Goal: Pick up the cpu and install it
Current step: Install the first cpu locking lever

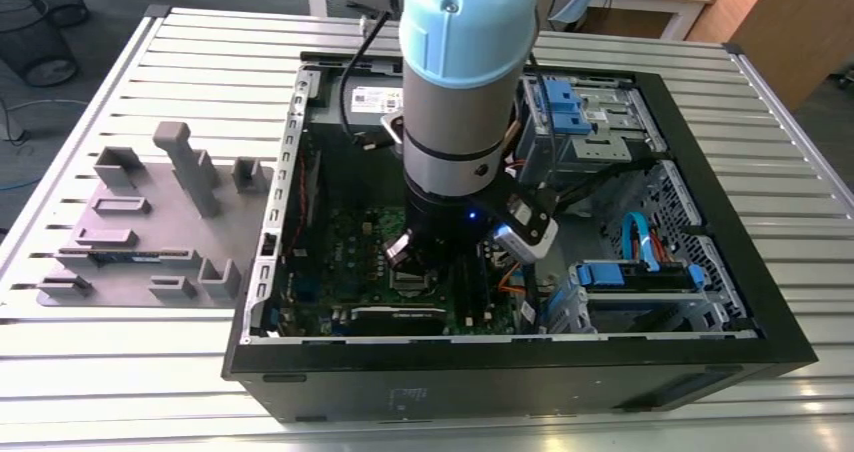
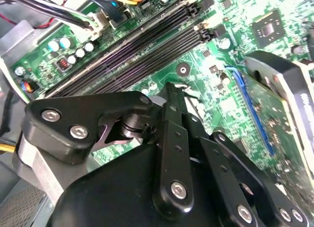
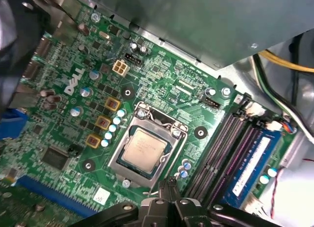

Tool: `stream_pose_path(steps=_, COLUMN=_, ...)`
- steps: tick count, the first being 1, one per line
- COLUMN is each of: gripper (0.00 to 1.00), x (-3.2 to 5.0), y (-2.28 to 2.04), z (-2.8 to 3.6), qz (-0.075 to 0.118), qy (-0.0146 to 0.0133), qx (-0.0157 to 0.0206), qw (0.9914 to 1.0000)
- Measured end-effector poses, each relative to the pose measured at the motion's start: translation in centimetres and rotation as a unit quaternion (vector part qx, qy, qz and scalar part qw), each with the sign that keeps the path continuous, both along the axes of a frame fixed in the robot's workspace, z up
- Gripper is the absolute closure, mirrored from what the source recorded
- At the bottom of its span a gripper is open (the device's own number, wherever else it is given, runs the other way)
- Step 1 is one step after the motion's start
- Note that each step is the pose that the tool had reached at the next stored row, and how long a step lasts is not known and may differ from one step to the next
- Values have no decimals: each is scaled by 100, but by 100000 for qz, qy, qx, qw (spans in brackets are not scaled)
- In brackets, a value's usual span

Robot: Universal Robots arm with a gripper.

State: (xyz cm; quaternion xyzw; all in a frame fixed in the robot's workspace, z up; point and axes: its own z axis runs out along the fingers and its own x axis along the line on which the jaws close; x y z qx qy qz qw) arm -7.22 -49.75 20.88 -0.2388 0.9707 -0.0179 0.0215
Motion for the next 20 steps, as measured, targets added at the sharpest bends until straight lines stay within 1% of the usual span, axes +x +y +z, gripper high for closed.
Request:
stream_pose_path(steps=2, gripper=89, x=0, y=0, z=54, qz=-2, qy=5, qx=-3, qw=100000)
stream_pose_path(steps=3, gripper=89, x=0, y=0, z=64, qz=0, qy=9, qx=-8, qw=100000)
stream_pose_path(steps=8, gripper=89, x=0, y=0, z=64, qz=0, qy=5, qx=1, qw=100000)
stream_pose_path(steps=10, gripper=89, x=-36, y=-1, z=65, qz=3, qy=13, qx=-13, qw=100000)
stream_pose_path(steps=12, gripper=89, x=-97, y=0, z=63, qz=2, qy=-11, qx=19, qw=100000)
stream_pose_path(steps=15, gripper=89, x=-186, y=0, z=63, qz=0, qy=-149, qx=71, qw=100000)
stream_pose_path(steps=18, gripper=89, x=-210, y=0, z=78, qz=-3, qy=-250, qx=230, qw=99999)
stream_pose_path(steps=20, gripper=89, x=-211, y=0, z=124, qz=7, qy=-324, qx=325, qw=99999)
